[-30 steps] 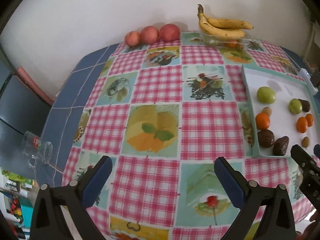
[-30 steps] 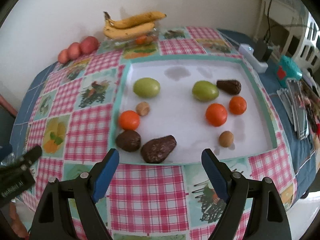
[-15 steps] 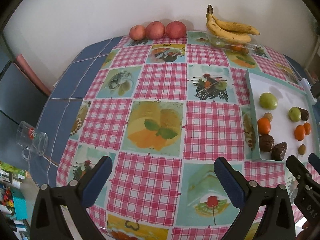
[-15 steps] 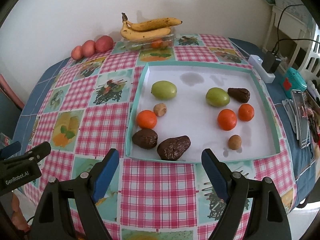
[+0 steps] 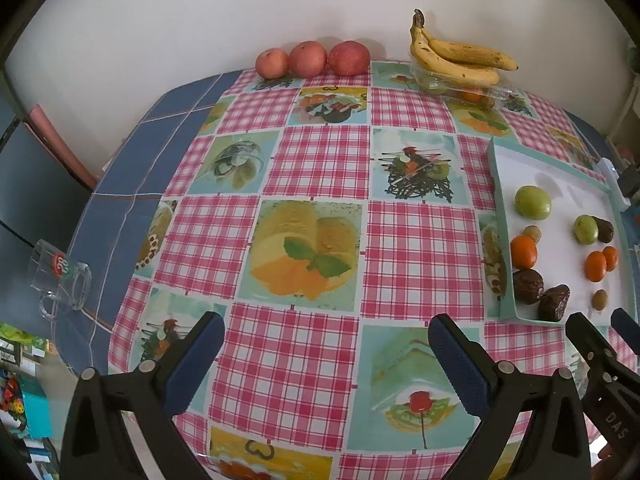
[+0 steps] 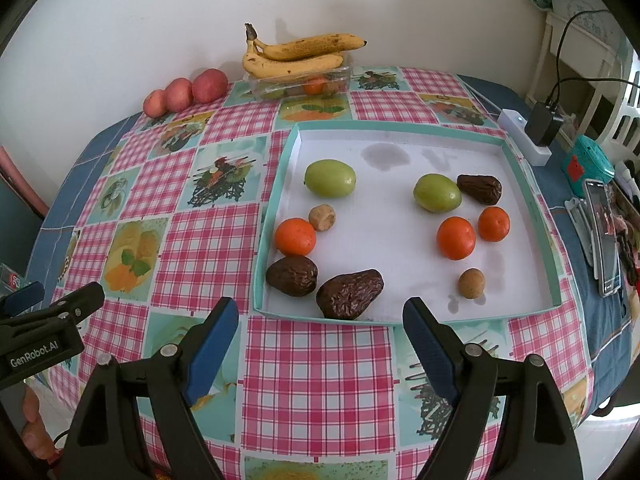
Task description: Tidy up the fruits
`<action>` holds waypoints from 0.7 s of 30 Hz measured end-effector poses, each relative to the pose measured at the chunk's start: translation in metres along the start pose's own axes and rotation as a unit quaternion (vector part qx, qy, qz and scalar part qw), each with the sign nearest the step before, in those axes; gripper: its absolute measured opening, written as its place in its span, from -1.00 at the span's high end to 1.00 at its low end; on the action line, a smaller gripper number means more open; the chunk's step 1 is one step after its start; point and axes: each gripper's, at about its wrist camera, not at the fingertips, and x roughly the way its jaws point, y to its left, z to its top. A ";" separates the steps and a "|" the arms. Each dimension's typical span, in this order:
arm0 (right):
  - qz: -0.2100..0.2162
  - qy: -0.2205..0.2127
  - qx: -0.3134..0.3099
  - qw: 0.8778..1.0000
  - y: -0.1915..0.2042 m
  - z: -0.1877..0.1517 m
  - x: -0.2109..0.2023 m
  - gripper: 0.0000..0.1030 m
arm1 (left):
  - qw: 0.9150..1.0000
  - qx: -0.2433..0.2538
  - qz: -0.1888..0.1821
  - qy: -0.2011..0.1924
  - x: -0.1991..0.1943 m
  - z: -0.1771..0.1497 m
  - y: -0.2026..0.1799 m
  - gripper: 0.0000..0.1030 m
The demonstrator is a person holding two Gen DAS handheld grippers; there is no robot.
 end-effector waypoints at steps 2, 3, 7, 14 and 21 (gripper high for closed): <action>0.000 0.001 -0.001 1.000 0.000 0.000 0.000 -0.65 | 1.000 0.000 -0.001 0.000 0.000 0.000 0.000 -1.00; 0.000 0.001 -0.001 1.000 0.000 0.000 0.000 -0.65 | 1.000 0.000 0.000 0.000 0.000 0.000 0.000 -1.00; 0.000 0.001 -0.001 1.000 0.001 0.000 0.000 -0.65 | 1.000 0.000 -0.001 0.001 0.000 0.000 -0.001 -1.00; -0.001 0.003 -0.002 1.000 0.001 -0.001 0.001 -0.65 | 1.000 0.000 -0.003 0.003 0.000 -0.001 -0.002 -1.00; 0.000 0.005 -0.005 1.000 0.001 -0.001 0.001 -0.65 | 1.000 0.000 -0.004 0.004 0.000 0.000 -0.003 -1.00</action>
